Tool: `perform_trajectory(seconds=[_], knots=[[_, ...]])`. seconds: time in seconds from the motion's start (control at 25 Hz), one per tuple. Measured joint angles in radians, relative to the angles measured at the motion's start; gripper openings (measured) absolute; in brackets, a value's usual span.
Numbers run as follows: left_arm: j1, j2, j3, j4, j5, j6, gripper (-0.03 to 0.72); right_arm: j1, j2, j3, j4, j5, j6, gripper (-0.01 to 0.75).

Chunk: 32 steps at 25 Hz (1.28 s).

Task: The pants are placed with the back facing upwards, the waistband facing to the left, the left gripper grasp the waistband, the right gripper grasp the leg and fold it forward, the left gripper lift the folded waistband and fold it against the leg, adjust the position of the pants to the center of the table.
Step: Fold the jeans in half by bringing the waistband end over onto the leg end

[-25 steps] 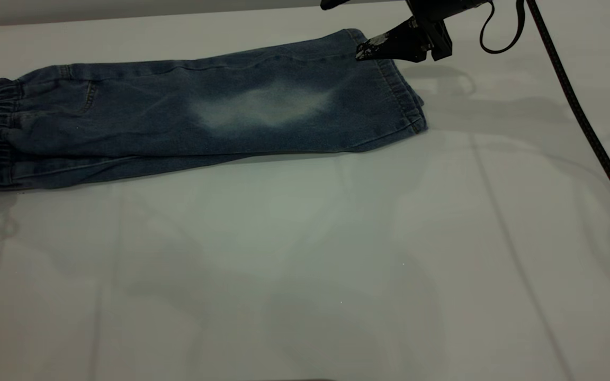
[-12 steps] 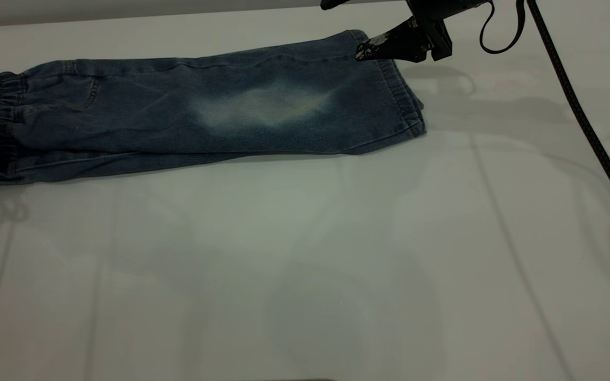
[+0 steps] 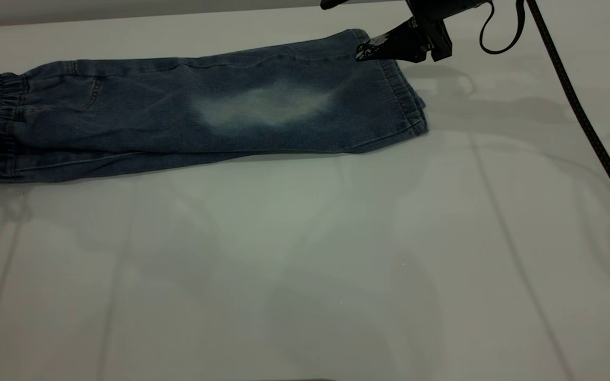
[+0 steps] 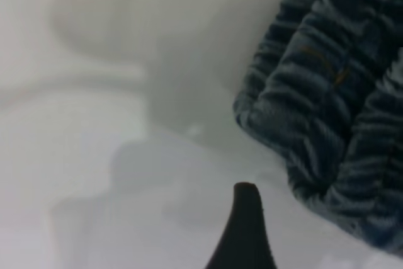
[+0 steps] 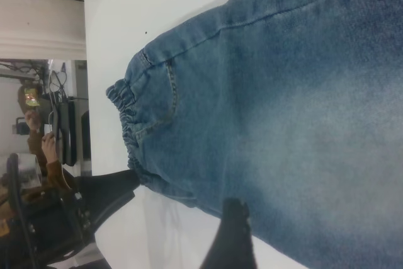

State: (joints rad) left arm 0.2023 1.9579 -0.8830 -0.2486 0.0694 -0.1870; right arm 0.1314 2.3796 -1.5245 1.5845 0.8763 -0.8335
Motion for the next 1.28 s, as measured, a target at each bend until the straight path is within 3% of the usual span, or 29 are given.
perform_trajectory(seconds=[0.2, 0.56, 0.68, 1.04, 1.28], knots=[[-0.003, 0.048, -0.002, 0.0, -0.083, 0.0, 0.552, 0.0, 0.0, 0.0, -0.001, 0.0, 0.0, 0.549], [-0.013, 0.099, -0.015, 0.0, -0.116, 0.0, 0.54, 0.0, 0.0, 0.0, -0.001, 0.0, 0.004, 0.549], [-0.015, 0.11, -0.018, 0.0, -0.126, 0.0, 0.475, 0.0, 0.0, 0.0, -0.001, 0.0, 0.004, 0.549], [-0.022, 0.123, -0.024, -0.001, -0.16, -0.001, 0.102, 0.0, 0.0, 0.0, -0.001, 0.038, 0.006, 0.53], [-0.023, 0.058, -0.023, 0.0, -0.132, 0.033, 0.083, 0.035, 0.0, -0.035, -0.017, 0.029, 0.011, 0.53]])
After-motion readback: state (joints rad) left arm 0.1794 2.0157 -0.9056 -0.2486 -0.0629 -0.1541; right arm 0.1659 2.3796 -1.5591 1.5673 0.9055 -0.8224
